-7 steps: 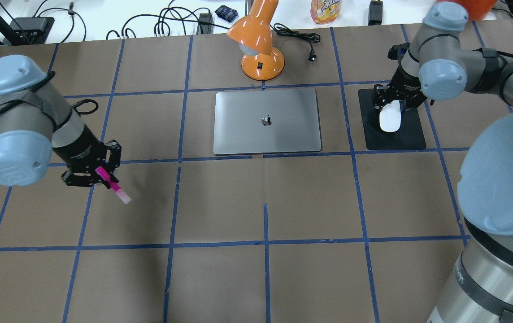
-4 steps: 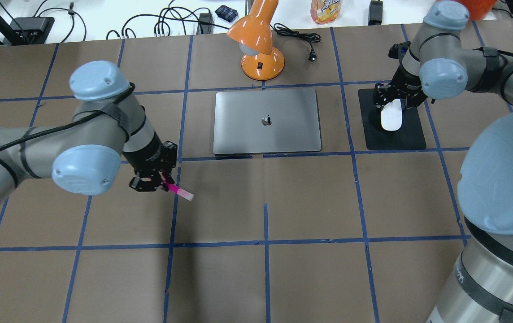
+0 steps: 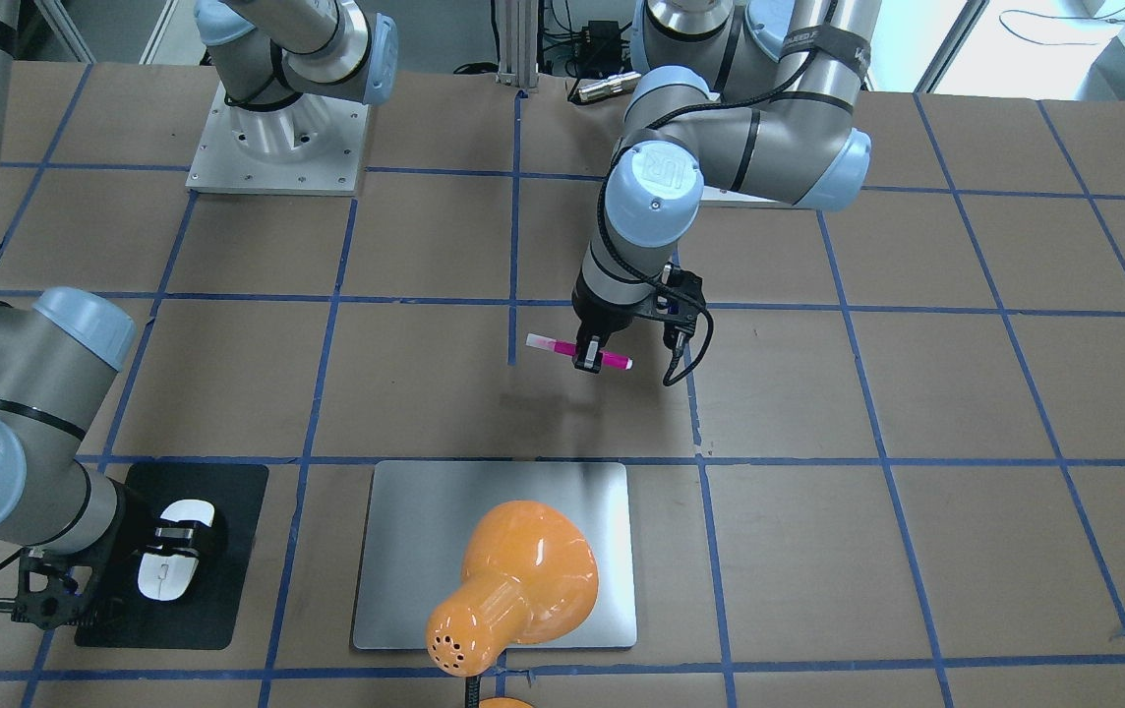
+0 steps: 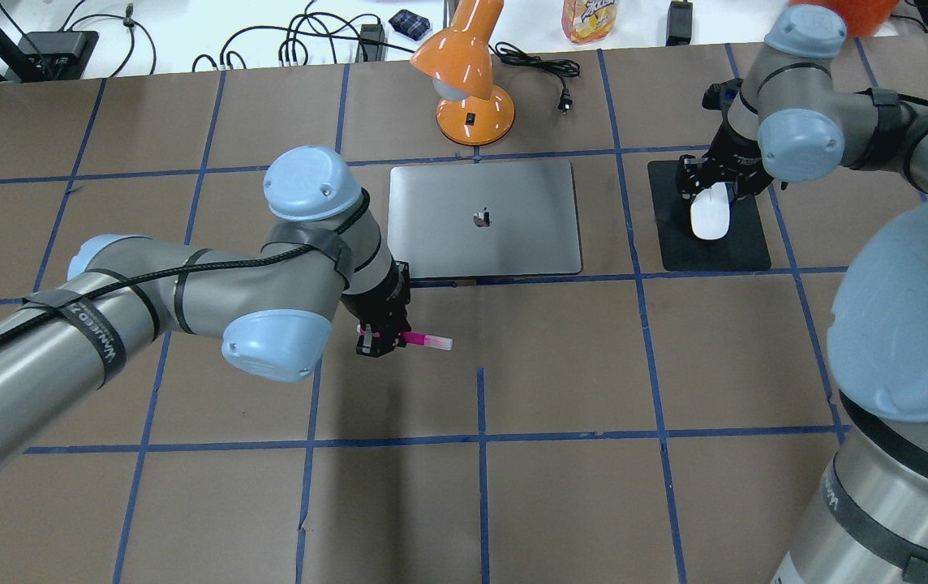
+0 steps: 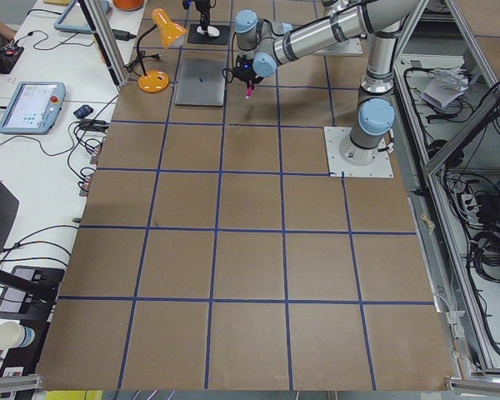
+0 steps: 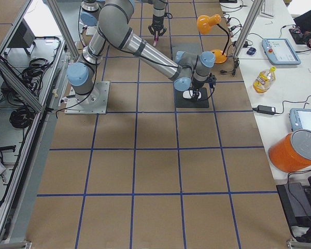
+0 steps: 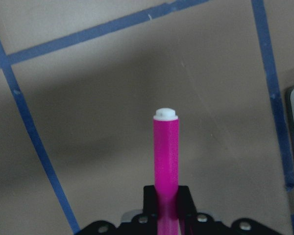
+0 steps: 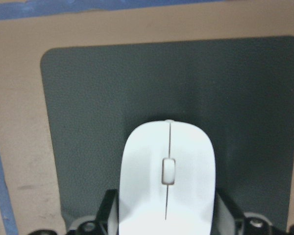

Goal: Place pen and mouse around notebook

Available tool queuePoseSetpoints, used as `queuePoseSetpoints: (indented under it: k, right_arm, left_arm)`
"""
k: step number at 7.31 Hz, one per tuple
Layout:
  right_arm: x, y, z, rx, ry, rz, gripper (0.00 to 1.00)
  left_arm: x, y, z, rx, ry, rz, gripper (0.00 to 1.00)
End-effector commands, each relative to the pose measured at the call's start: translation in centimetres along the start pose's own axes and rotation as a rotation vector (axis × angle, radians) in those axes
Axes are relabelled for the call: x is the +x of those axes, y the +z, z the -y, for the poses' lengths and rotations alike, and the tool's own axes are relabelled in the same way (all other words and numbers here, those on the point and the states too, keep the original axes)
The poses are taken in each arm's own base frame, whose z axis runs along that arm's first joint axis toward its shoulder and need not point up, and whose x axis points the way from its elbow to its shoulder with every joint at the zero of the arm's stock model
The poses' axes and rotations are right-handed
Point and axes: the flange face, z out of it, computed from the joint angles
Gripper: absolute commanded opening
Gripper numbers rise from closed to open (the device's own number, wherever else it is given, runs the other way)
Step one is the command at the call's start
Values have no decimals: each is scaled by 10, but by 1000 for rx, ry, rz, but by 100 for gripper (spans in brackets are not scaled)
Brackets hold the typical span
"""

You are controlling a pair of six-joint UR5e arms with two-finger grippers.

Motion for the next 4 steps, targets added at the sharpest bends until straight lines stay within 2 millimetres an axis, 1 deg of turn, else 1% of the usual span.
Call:
queuePoseSetpoints:
  k: [1, 2, 3, 4]
  right_arm:
    - [0, -14, -1, 11, 3, -3, 100]
    - [-6, -47, -11, 13, -2, 0, 100]
    - [-23, -89, -20, 9, -12, -3, 100]
    - [-52, -137, -35, -14, -45, -6, 100]
  left_arm:
    - [7, 19, -44, -36, -147, -66, 0]
    - [20, 25, -51, -37, -158, -63, 0]
    - [24, 40, -57, -22, -174, -43, 0]
    - [17, 51, -71, 10, -143, -33, 0]
